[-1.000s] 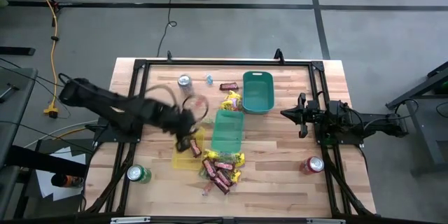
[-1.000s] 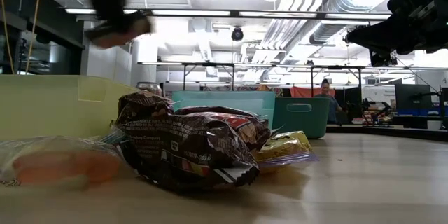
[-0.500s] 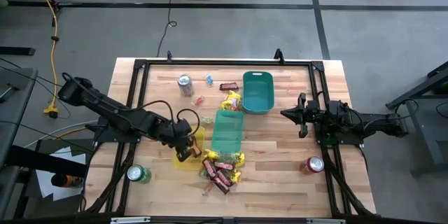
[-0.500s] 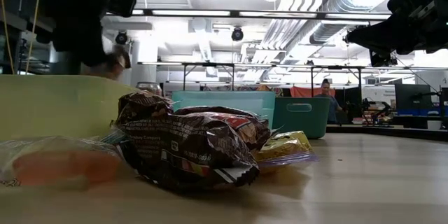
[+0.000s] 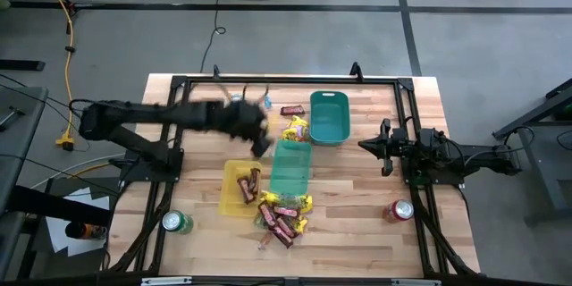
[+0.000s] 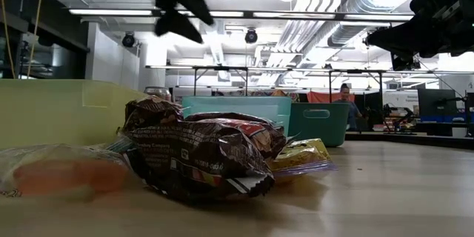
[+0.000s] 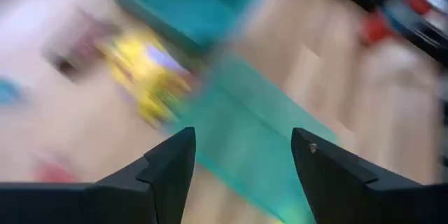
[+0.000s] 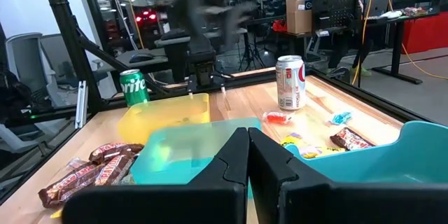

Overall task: Sort candy
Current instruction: Put the brown chocolate bar into the yellow bin

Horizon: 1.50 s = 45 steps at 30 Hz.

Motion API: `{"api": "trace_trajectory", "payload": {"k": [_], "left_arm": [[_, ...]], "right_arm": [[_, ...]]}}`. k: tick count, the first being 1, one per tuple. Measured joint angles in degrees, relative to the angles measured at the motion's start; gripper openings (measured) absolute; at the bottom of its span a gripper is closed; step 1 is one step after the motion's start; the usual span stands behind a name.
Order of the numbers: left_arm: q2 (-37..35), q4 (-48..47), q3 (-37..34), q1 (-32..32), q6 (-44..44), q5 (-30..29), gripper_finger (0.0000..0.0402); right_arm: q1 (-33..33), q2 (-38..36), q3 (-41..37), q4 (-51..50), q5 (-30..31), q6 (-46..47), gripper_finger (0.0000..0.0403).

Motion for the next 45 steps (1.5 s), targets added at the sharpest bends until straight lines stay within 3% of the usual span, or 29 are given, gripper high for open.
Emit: {"api": "trace_trajectory", "payload": {"k": [6,13,20,32,36,41,45], "left_arm": [[16.0,-4.3,14.6,12.3,14.9,2.2,0.0227],[34.7,-13.7,28.8,18.7,20.7,1.9,0.0227],[43.0,-13.2,31.5,21.1,23.4,4.1,0.0227],[47.5,-9.5,31.5,20.1,24.9,4.7,0.0223],[47.5,-9.6,31.5,19.8,25.7,2.5,0.0171],[46.0,-13.5,31.5,19.9,27.6,3.5,0.0025],[42.0,-17.2,31.5,20.0,28.7,4.1,0.0010]], "right_arm": [[0.0,0.0,0.0,0.0,0.0,0.0,0.0000],[0.0,0.0,0.0,0.0,0.0,0.0,0.0000],[0.0,0.0,0.0,0.0,0.0,0.0,0.0000],[0.0,0.0,0.0,0.0,0.0,0.0,0.0000],[0.0,0.0,0.0,0.0,0.0,0.0,0.0000],[0.0,0.0,0.0,0.0,0.0,0.0,0.0000],[0.0,0.0,0.0,0.0,0.0,0.0,0.0000]]}}
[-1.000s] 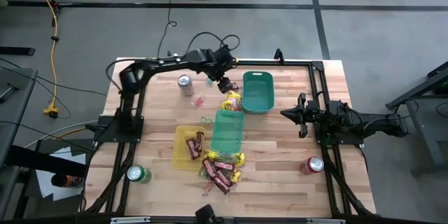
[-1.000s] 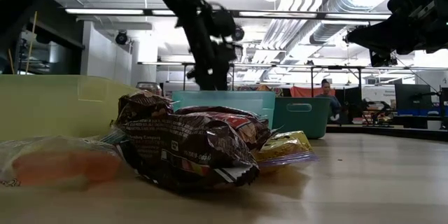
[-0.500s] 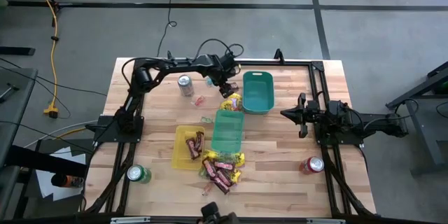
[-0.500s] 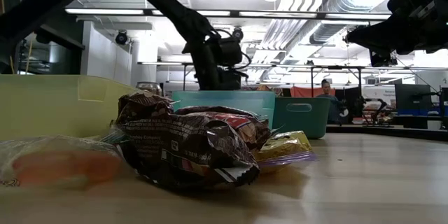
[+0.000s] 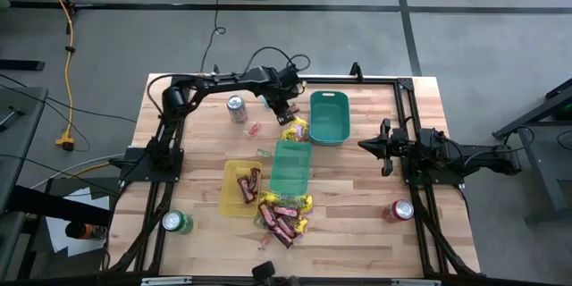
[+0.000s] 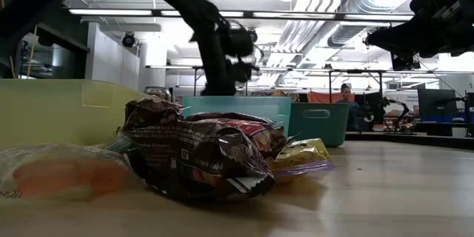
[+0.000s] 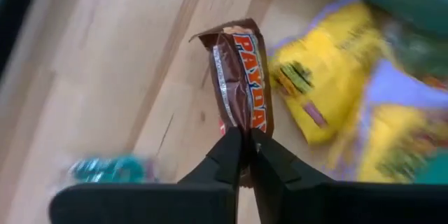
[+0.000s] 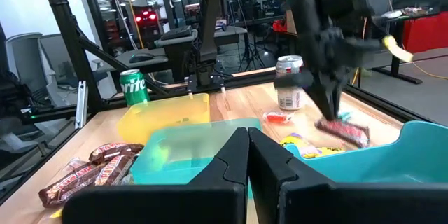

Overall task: Sort candy
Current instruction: Put the brown chocolate bar into the yellow bin

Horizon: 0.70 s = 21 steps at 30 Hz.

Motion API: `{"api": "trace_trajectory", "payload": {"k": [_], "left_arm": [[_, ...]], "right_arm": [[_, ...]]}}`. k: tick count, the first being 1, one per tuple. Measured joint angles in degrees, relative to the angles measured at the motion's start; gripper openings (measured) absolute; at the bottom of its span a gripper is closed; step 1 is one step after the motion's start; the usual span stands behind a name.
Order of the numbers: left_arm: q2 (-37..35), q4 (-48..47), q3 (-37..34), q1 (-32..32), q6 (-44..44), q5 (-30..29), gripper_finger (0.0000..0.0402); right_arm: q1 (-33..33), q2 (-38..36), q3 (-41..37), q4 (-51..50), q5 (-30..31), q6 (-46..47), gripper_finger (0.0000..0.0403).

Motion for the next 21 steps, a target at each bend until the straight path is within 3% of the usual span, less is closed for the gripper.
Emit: {"api": "trace_trajectory", "payload": {"k": [5,11,16,21], "left_arm": [[-10.5,-0.5,-2.9,-2.6,0.0,1.3,0.0001],[-31.4,-0.6,-17.7,-12.0,-3.7,5.4,0.0000],[-48.7,0.4,-32.8,-26.5,-18.2,4.7,0.0000],[-57.9,1.8,-44.2,-41.3,-34.3,-2.2,0.0000]], "right_arm": [[0.0,0.0,0.0,0.0,0.0,0.0,0.0000],[0.0,0.0,0.0,0.0,0.0,0.0,0.0000],[0.0,0.0,0.0,0.0,0.0,0.0,0.0000],[0.0,0.0,0.0,0.0,0.0,0.0,0.0000]]}}
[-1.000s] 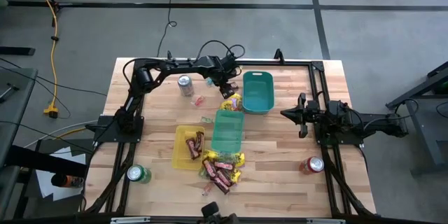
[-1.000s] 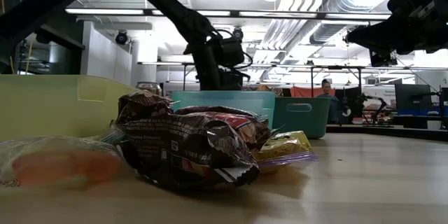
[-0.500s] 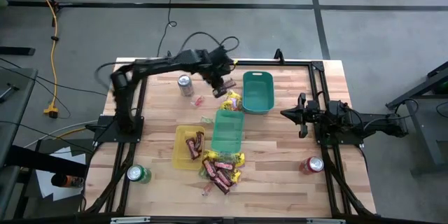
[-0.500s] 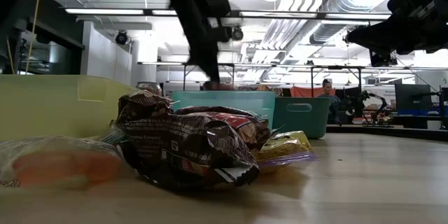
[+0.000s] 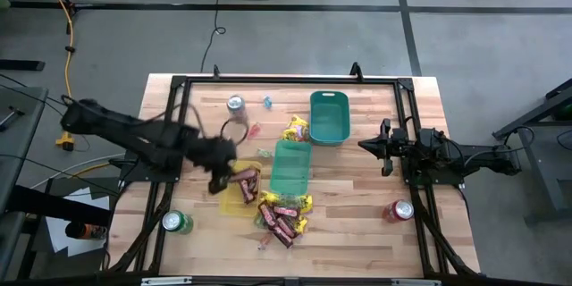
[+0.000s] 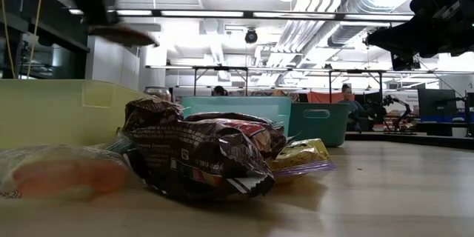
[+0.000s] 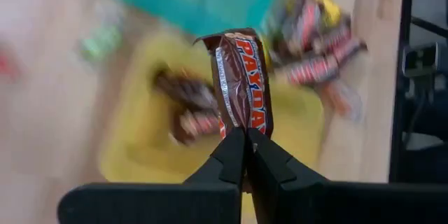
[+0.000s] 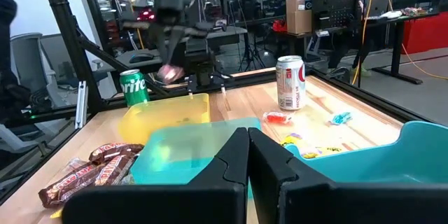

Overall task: Sort candy
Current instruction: Put the brown chocolate bar into the yellow bin

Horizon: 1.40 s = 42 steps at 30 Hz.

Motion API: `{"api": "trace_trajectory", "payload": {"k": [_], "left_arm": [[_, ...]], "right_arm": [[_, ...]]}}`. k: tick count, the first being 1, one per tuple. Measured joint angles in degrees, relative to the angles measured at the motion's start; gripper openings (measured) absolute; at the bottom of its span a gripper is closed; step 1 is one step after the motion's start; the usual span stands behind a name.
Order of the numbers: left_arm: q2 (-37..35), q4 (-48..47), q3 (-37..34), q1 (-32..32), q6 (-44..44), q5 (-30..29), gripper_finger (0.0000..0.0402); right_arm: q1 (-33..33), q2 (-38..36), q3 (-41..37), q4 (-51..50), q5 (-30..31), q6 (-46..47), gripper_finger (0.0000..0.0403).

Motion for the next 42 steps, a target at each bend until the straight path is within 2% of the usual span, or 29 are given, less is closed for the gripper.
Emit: {"api": "trace_trajectory", "payload": {"k": [4,8,18,22,25,29,31,36,42], "left_arm": [[-1.1,6.0,-6.8,-6.5,-8.6,-2.6,0.0004],[0.8,8.6,-9.3,-8.6,-13.0,-2.5,0.0032],[0.4,15.5,-9.4,-8.6,-8.7,-2.5,0.0178],[-1.4,23.0,-9.4,-7.1,-7.6,-3.2,0.0213],[-2.6,30.4,-9.3,-5.6,-6.7,-7.1,0.0222],[-3.6,41.4,-9.3,-4.2,-8.1,-16.6,0.0223],[-4.0,46.0,-9.3,-3.6,-8.1,-19.3,0.0223],[-4.8,51.5,-9.3,-2.7,-11.8,-19.7,0.0223],[-5.8,52.5,-9.3,-2.7,-14.2,-19.9,0.0223]], "right_arm": [[0.0,0.0,0.0,0.0,0.0,0.0,0.0000],[0.0,0.0,0.0,0.0,0.0,0.0,0.0000],[0.0,0.0,0.0,0.0,0.0,0.0,0.0000],[0.0,0.0,0.0,0.0,0.0,0.0,0.0000],[0.0,0.0,0.0,0.0,0.0,0.0,0.0000],[0.0,0.0,0.0,0.0,0.0,0.0,0.0000],[0.0,0.0,0.0,0.0,0.0,0.0,0.0000],[0.0,0.0,0.0,0.0,0.0,0.0,0.0000],[0.0,0.0,0.0,0.0,0.2,0.0,0.0000]]}}
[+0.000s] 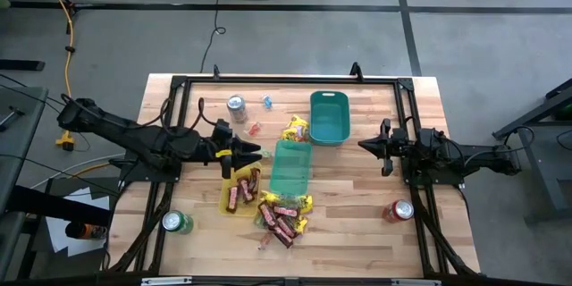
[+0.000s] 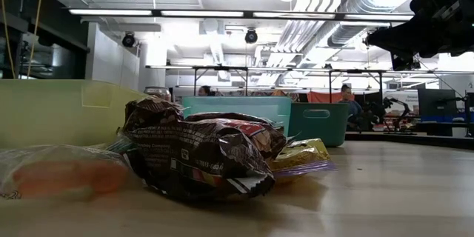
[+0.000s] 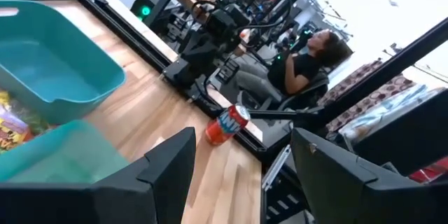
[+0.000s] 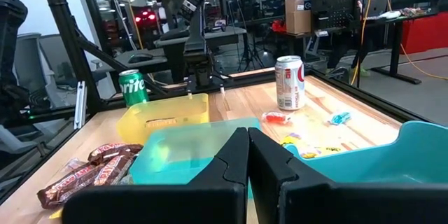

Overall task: Sort candy
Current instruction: Put the brown chocolate bar into the yellow bin

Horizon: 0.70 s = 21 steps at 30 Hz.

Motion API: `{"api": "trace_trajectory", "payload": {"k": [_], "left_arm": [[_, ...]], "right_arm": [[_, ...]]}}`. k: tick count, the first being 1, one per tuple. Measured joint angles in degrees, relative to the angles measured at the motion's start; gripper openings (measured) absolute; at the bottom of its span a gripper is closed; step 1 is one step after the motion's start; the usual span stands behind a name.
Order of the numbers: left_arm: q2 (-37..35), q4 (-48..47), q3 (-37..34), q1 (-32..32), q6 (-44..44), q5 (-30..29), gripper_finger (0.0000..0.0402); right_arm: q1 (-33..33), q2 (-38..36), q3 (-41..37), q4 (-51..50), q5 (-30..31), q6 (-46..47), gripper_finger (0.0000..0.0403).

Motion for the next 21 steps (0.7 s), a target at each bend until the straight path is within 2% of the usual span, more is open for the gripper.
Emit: {"api": "trace_trajectory", "payload": {"k": [2,4,7,9,11,14,19,21], "left_arm": [[-0.1,0.2,0.0,0.0,0.8,-0.4,0.0223],[-0.2,0.1,0.0,0.0,2.1,-0.5,0.0223],[-0.2,-0.4,0.0,0.0,4.2,0.1,0.0223],[-0.2,-0.9,0.0,0.0,5.5,0.5,0.0222],[-0.2,-1.9,0.0,0.0,6.8,1.2,0.0222],[-0.2,-3.5,0.0,0.0,8.0,2.0,0.0222],[-1.5,-5.4,-0.1,0.0,9.5,4.8,0.0222],[-3.0,-7.6,-0.1,0.0,10.5,6.1,0.0222]], "right_arm": [[0.0,0.0,0.0,0.4,-0.1,2.7,0.0000],[0.0,0.0,0.0,5.4,0.0,14.8,0.0000],[0.0,0.0,0.0,16.0,5.7,33.3,0.0000],[0.1,1.1,0.0,24.1,6.8,37.2,0.0000],[1.1,4.7,0.4,34.6,4.5,36.8,0.0000],[4.6,14.2,6.3,41.1,2.9,32.0,0.0000],[11.6,37.1,24.2,37.2,2.0,20.0,0.0000],[13.8,45.9,31.9,34.2,0.4,18.5,0.0000]]}}
